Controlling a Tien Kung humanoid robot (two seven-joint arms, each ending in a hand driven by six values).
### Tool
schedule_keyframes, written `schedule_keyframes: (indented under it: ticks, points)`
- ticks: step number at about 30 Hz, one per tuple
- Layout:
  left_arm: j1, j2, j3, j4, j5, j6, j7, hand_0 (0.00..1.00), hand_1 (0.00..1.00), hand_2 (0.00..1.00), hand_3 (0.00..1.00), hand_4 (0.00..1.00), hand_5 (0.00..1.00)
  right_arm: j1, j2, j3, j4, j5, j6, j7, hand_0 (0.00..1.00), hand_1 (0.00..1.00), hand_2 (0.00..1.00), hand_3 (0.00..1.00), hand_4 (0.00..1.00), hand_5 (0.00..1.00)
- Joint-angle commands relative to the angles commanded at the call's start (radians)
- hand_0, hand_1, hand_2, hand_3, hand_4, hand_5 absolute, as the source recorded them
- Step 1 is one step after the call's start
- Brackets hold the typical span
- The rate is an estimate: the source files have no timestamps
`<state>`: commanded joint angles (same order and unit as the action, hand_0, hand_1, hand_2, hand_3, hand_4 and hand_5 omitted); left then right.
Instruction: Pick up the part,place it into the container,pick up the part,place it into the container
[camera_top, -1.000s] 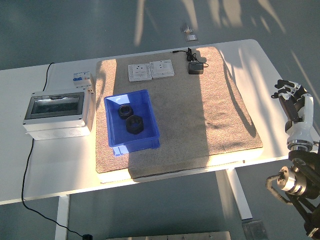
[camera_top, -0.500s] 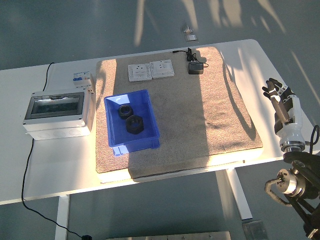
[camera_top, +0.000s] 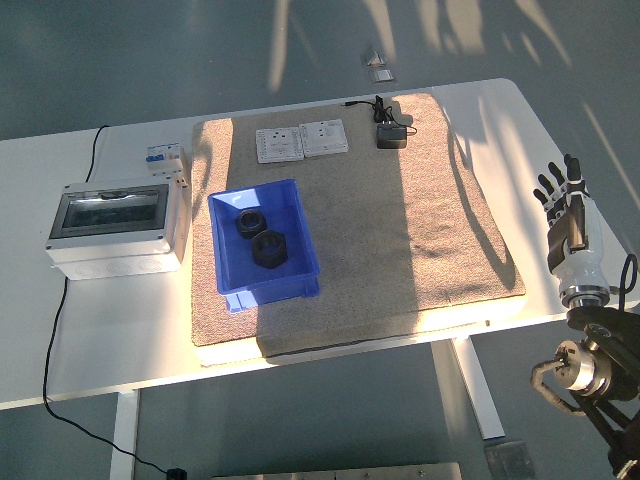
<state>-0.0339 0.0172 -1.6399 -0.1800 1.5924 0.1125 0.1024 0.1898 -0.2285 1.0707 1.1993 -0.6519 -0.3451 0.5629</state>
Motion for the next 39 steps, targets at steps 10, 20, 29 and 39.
schedule_keyframes:
  ticks: [10,20,29,39]
  points:
    - [-0.001,0.0,-0.001,0.0,0.001,-0.001,0.0,0.675,0.662,0.655,0.75,0.74,0.805,-0.003,0.0,-0.004,-0.001,-0.015,0.024,-0.033,0.929,0.902,0.907,0.988,0.998,0.943]
    - [-0.001,0.001,-0.003,0.0,0.002,-0.001,-0.001,0.676,0.663,0.653,0.751,0.741,0.804,-0.005,0.001,-0.003,-0.001,-0.007,0.021,-0.021,0.874,0.799,0.796,0.854,0.998,0.934]
    - [-0.001,0.002,-0.008,0.0,0.006,-0.001,-0.002,0.676,0.662,0.653,0.75,0.742,0.803,-0.006,0.001,0.004,0.001,0.034,-0.002,0.028,0.865,0.779,0.77,0.836,0.998,0.926]
    - [-0.002,0.002,-0.008,0.0,0.002,0.0,-0.005,0.676,0.662,0.651,0.749,0.744,0.796,-0.007,0.001,0.008,-0.001,0.067,-0.014,0.06,0.743,0.388,0.52,0.842,0.998,0.903]
